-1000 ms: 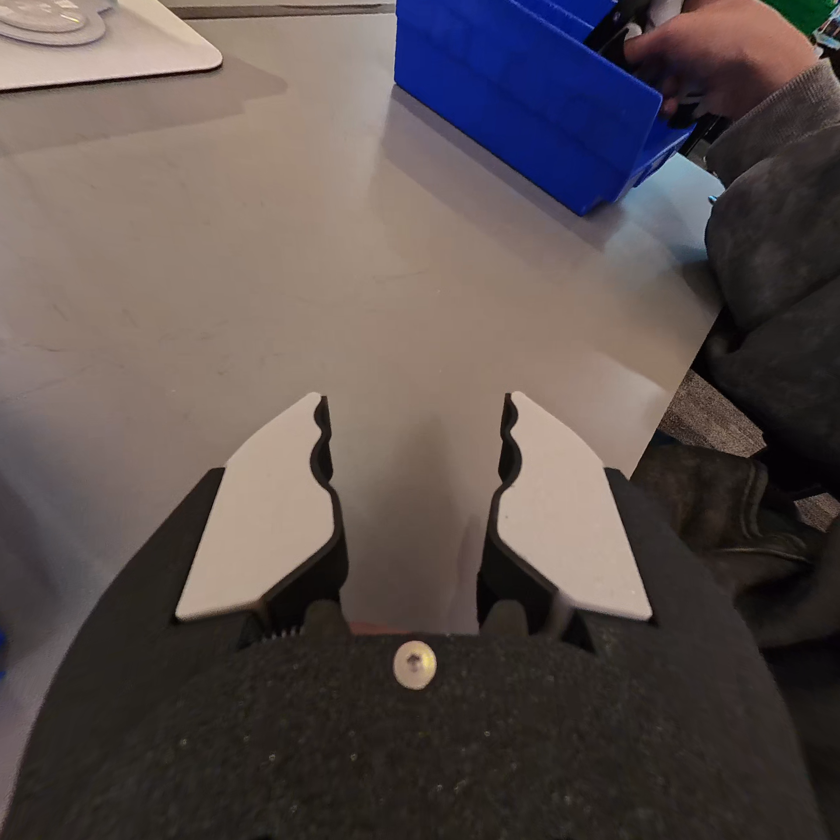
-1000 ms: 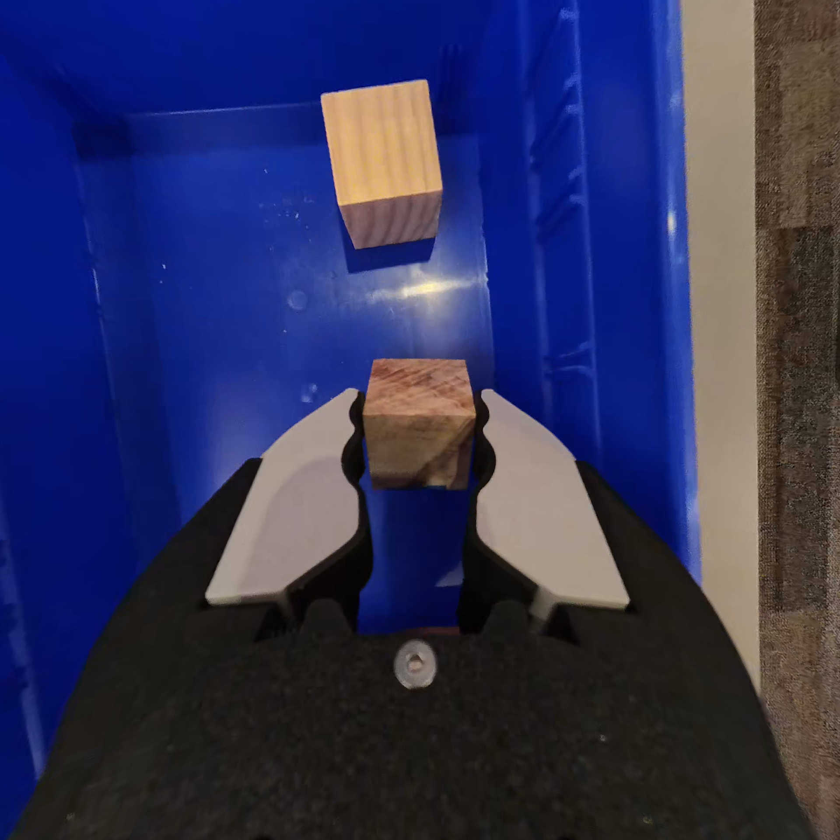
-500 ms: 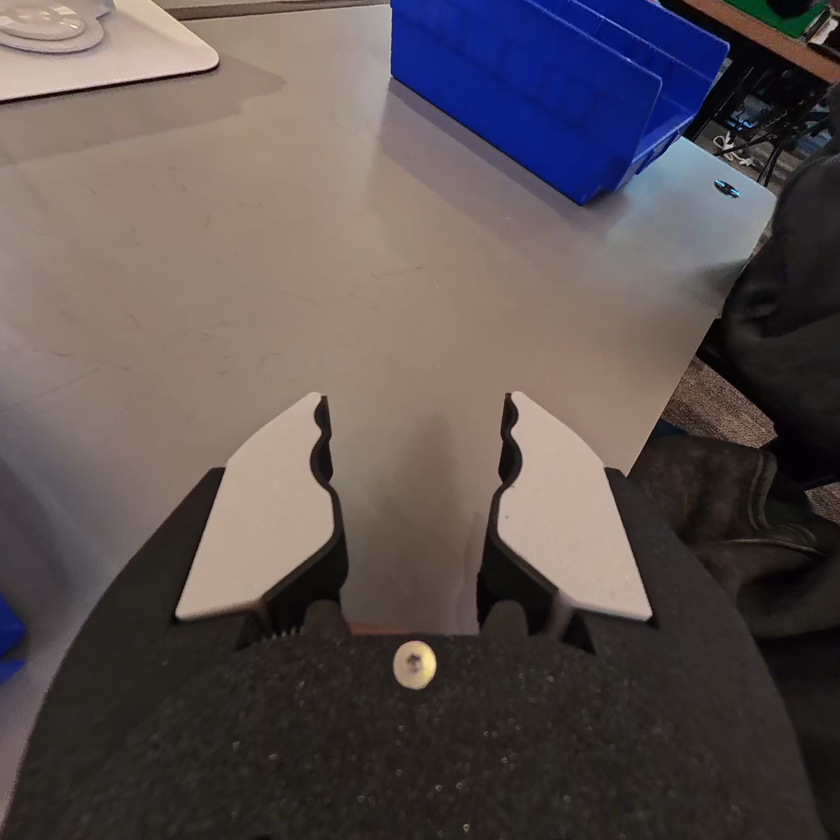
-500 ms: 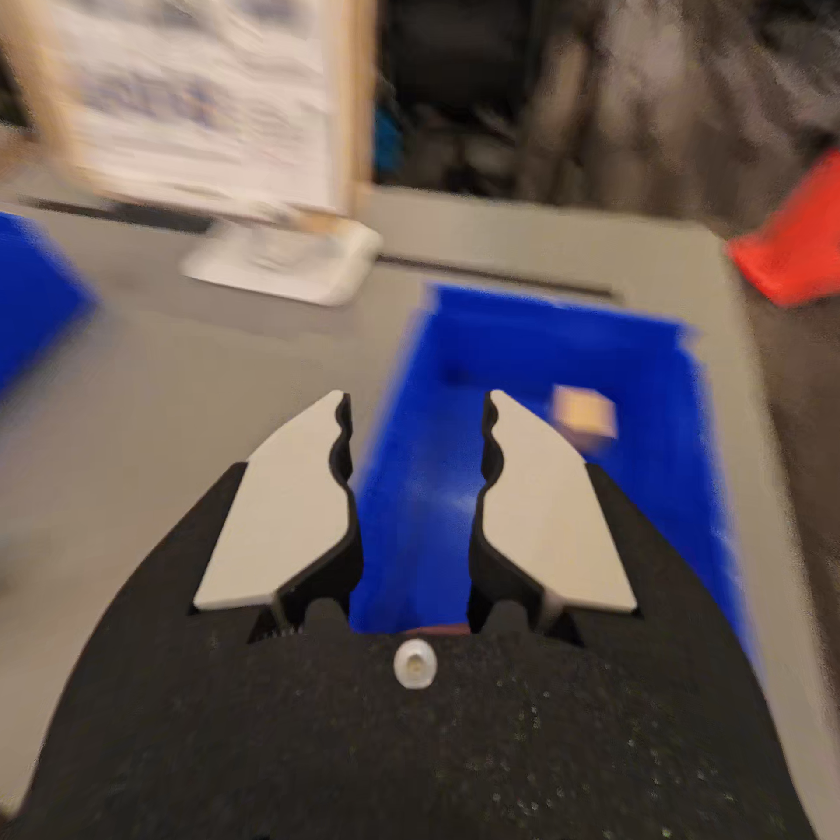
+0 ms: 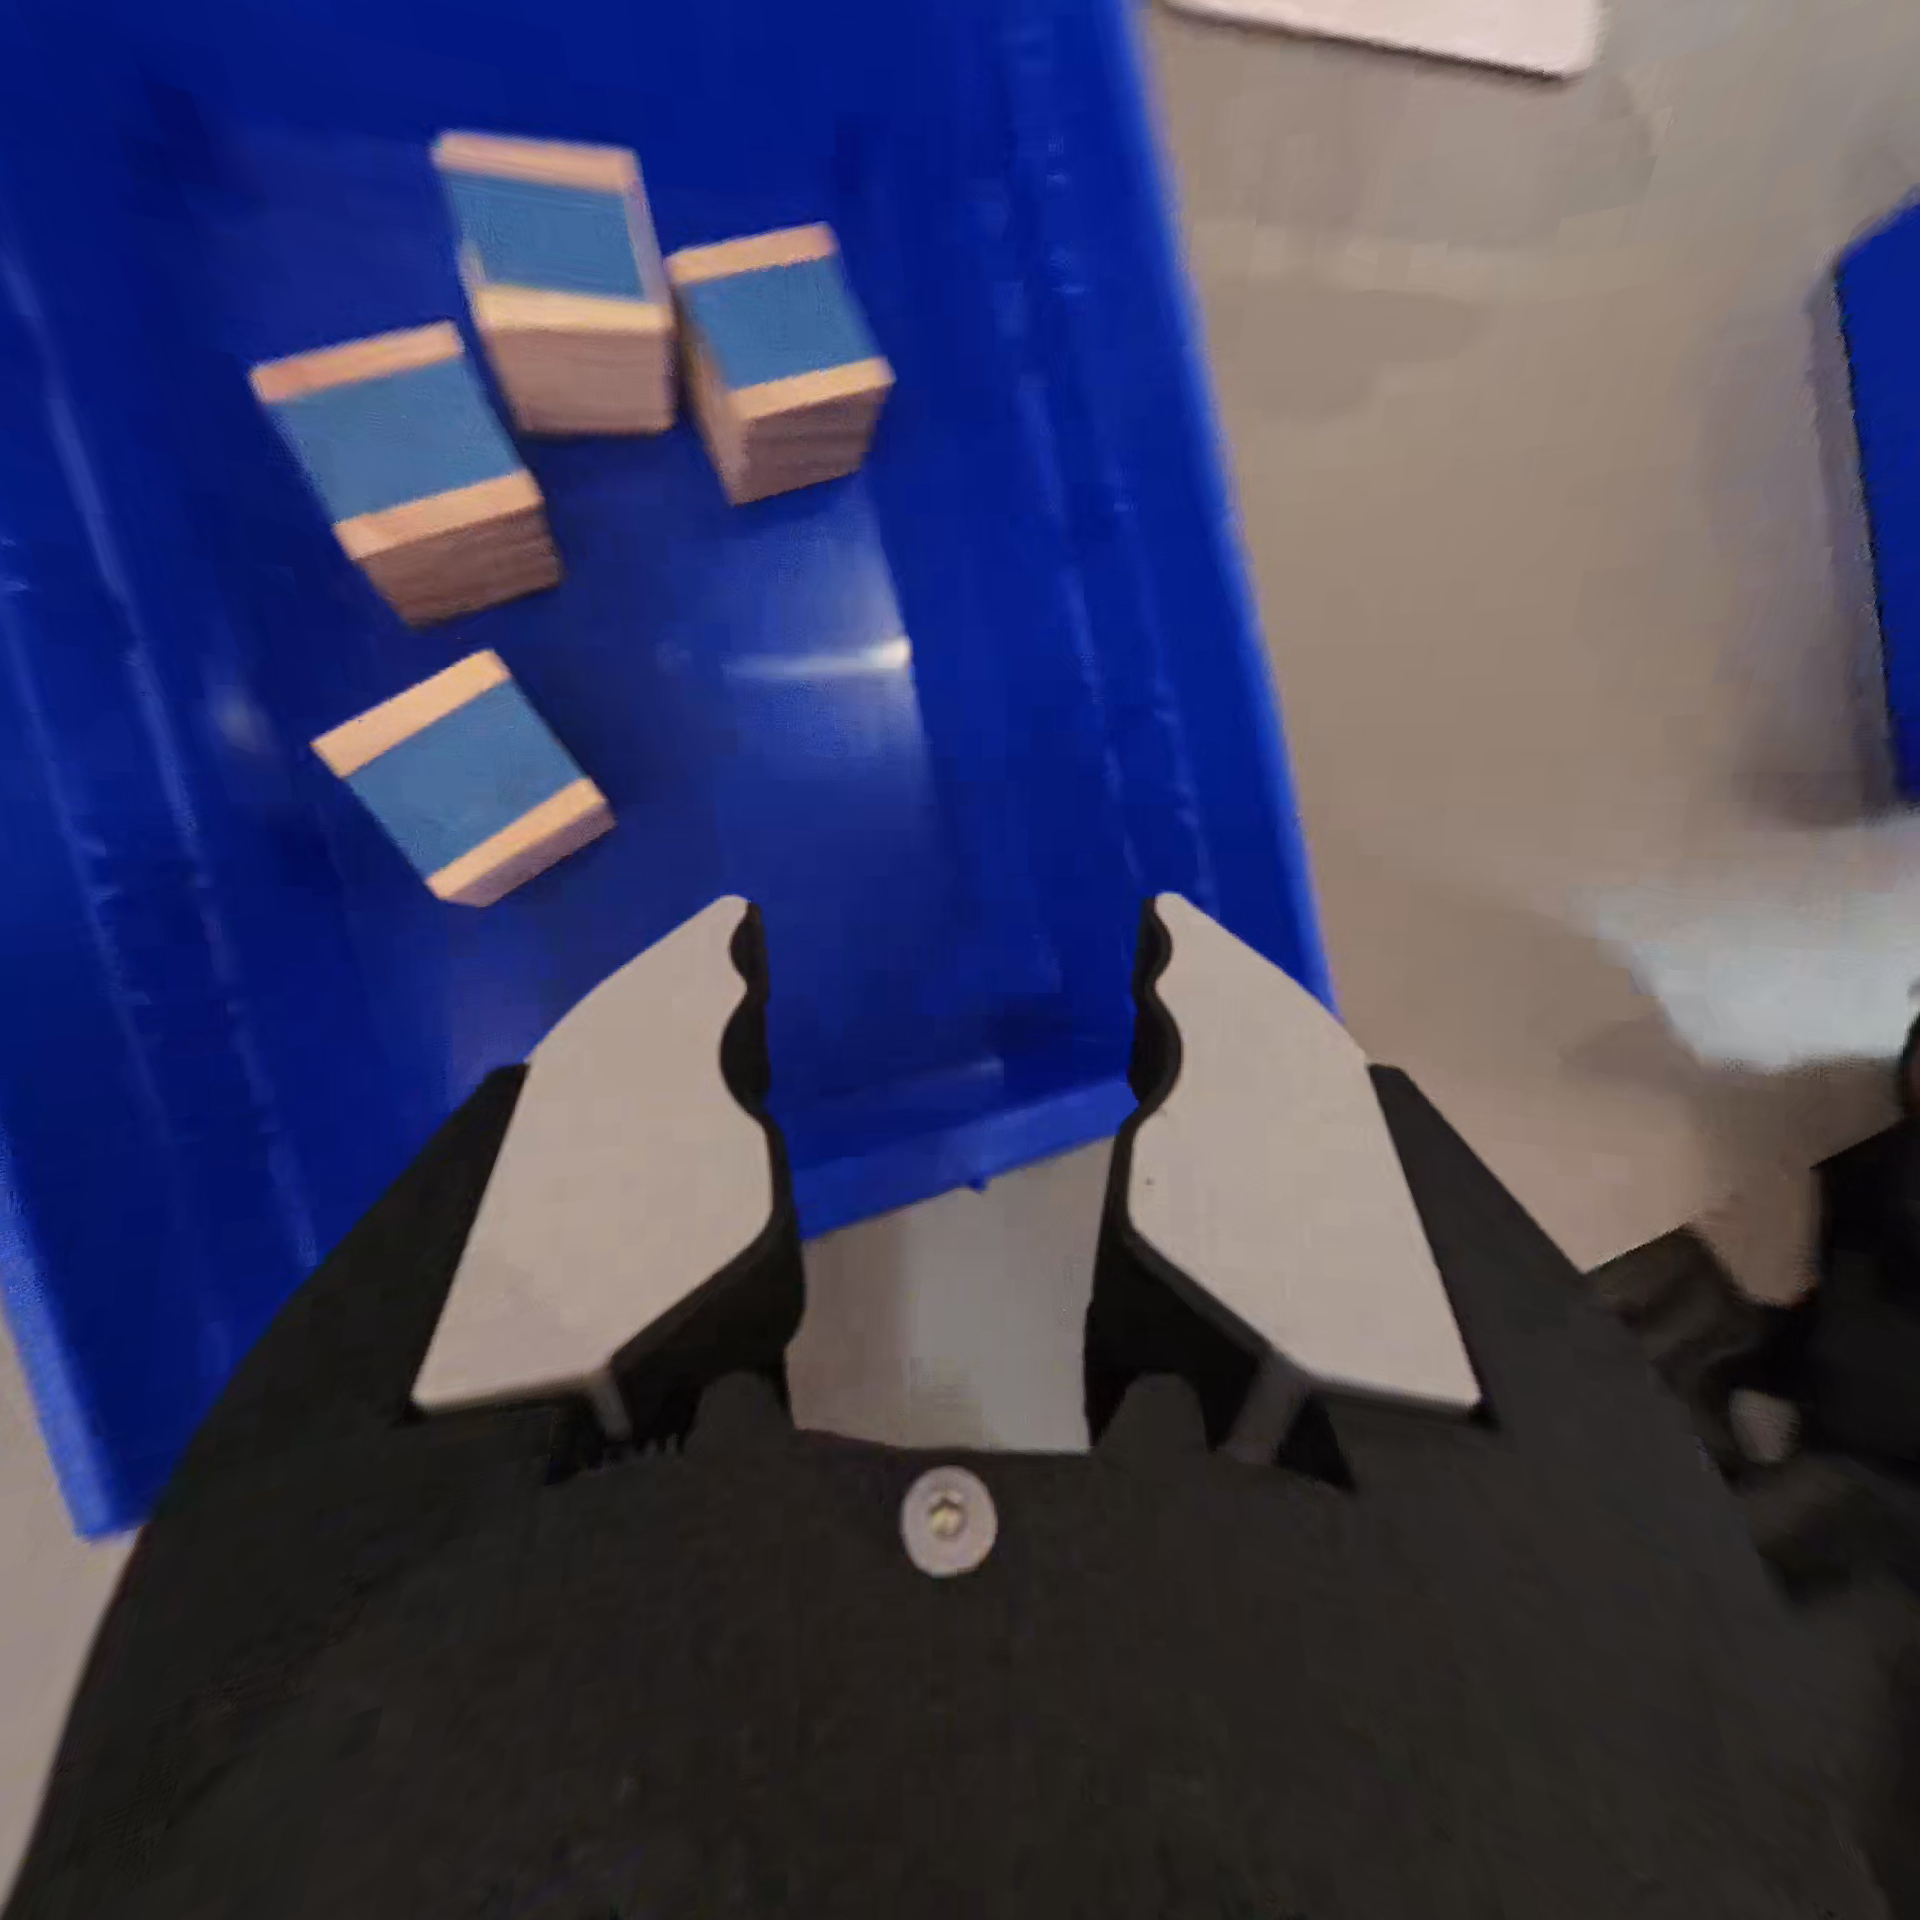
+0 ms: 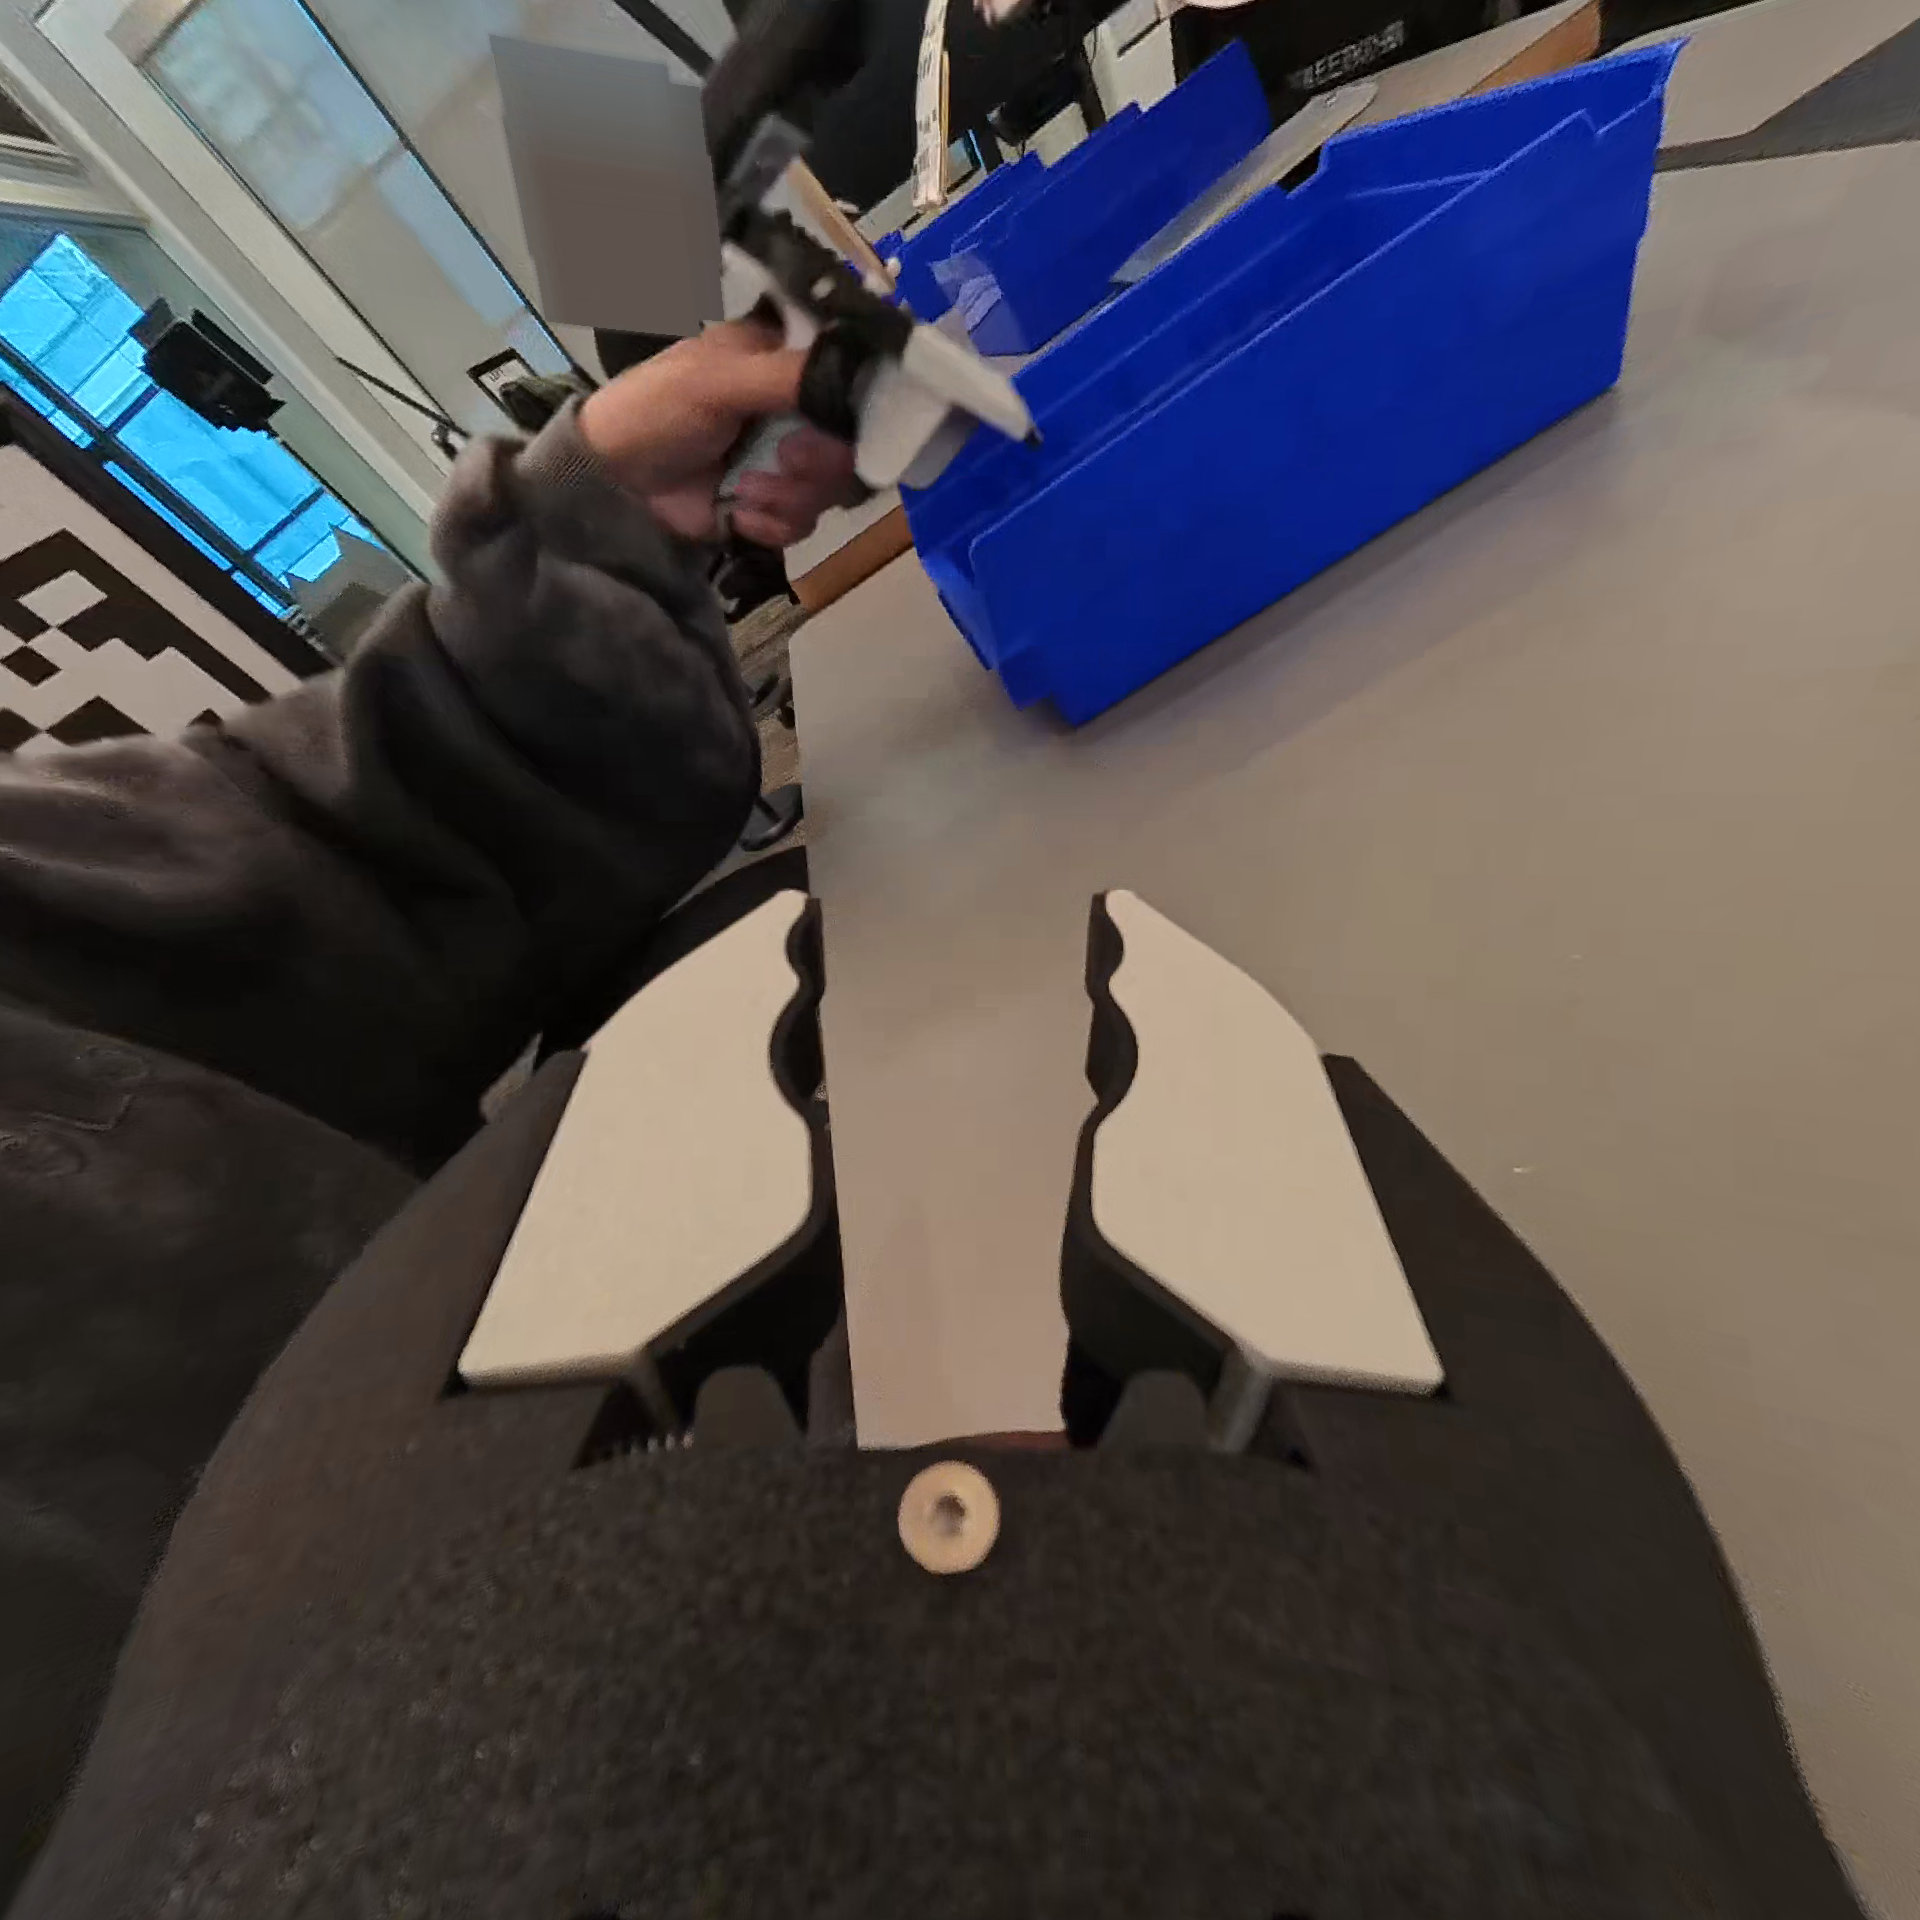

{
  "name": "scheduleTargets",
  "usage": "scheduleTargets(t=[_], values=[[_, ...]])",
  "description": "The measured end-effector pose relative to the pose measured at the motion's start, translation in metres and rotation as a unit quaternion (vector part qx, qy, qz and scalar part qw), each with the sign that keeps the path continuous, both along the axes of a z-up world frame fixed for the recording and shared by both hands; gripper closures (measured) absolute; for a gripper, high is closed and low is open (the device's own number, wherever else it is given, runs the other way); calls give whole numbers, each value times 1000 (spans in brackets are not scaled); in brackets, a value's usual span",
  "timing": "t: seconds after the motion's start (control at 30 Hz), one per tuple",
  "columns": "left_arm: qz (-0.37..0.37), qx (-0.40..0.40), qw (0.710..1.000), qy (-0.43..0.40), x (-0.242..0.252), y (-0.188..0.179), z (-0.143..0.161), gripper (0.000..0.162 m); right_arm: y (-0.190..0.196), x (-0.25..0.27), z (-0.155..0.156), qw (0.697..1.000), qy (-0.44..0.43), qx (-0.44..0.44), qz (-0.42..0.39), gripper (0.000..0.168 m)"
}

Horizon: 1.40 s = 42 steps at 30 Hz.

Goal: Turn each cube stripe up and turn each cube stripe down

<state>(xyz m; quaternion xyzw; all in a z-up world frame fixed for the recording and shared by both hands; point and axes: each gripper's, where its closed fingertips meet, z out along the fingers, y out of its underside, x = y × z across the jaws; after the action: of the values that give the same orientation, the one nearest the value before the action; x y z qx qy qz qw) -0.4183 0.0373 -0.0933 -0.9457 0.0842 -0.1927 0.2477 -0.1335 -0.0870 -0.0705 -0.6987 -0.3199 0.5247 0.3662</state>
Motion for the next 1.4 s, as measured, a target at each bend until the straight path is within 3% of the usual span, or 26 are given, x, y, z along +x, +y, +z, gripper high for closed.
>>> scheduleTargets(t=[0.07, 0.2, 0.33, 0.43, 0.5, 0.67, 0.77, 0.9, 0.97, 1.07, 1.17, 1.23, 1.4], values=[[40, -56, 998, 14, -19, 22, -18, 100, -3, 0, 0, 1000, 0, -1, 2, 120], [105, -111, 977, 151, -71, 50, -46, 98, -11, -2, -7, 1000, -26, 16, 1, 121], [150, -159, 967, 128, -72, 59, -59, 103, -23, -6, -13, 997, -58, 43, 11, 122], [168, -170, 957, 167, -78, 65, -70, 105, -34, -12, -17, 996, -71, 54, 29, 123], [178, -167, 949, 198, -84, 68, -72, 119, -41, -16, -22, 994, -85, 60, 44, 123], [139, -174, 956, 192, -74, 67, -70, 120, -43, -16, -32, 989, -112, 78, 49, 126], [101, -128, 979, 124, -48, 75, -47, 120, -31, -8, -27, 994, -87, 59, 31, 127], [5, -5, 996, -89, 33, 79, 27, 120, -1, 10, -16, 1000, -6, -10, -7, 126], [-40, 53, 978, -199, 77, 69, 69, 120, 18, 19, -8, 997, 46, -57, -26, 123], [-112, 91, 920, -363, 145, 40, 117, 120, 46, 25, 20, 977, 153, -143, -39, 112], [-152, 58, 879, -448, 204, 18, 119, 120, 65, 19, 42, 952, 214, -217, -22, 101], [-170, 21, 857, -487, 236, 8, 112, 120, 75, 10, 42, 950, 197, -240, -24, 97], [-197, 0, 859, -472, 285, -2, 79, 120, 94, -1, 37, 938, 202, -280, -37, 95]])
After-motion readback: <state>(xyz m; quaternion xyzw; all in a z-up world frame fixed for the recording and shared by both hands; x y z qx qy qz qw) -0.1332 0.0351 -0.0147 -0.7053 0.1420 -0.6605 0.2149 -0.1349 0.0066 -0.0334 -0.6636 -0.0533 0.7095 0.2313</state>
